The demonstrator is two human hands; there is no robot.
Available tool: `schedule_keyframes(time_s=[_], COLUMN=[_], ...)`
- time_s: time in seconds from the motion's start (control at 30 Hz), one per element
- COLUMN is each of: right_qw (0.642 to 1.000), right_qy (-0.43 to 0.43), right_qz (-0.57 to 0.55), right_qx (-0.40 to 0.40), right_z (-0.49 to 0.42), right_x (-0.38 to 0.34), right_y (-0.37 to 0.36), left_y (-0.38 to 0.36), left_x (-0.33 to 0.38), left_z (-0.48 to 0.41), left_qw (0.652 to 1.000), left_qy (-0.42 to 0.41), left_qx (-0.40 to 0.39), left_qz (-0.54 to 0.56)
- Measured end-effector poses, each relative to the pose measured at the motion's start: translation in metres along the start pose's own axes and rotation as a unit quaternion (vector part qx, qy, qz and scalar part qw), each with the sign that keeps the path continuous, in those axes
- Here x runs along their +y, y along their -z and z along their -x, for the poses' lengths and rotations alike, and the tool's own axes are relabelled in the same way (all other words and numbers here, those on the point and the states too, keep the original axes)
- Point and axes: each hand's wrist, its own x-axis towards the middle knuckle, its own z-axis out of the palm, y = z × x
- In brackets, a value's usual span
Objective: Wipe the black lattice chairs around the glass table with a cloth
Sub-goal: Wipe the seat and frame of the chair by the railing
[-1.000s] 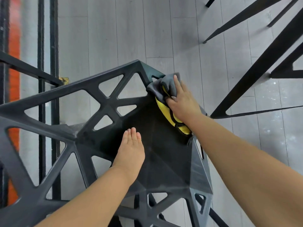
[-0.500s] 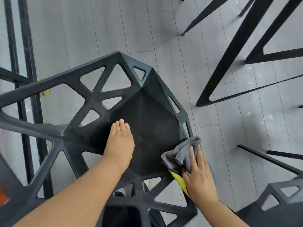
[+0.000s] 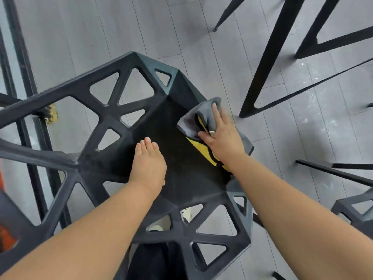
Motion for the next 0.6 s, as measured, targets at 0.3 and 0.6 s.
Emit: schedule_keyframes(time_s=[0.3, 0.6], right_qw=[0.992, 0.973], right_qy=[-0.026, 0.086], right_qz=[0.089, 0.194], right_qx=[-0.087, -0.088], right_z=[0.156, 0.183], right_x=[0.075, 0.063], right_y=[-0.020, -0.040], left_y=[-0.002, -0.007], left_x=[0.002, 0.002], left_z=[0.001, 0.003], left_qw=[1.000, 1.000], left_qy=[0.011, 0.016], left_qx=[-0.001, 0.016], left_qz=[0.001, 0.015])
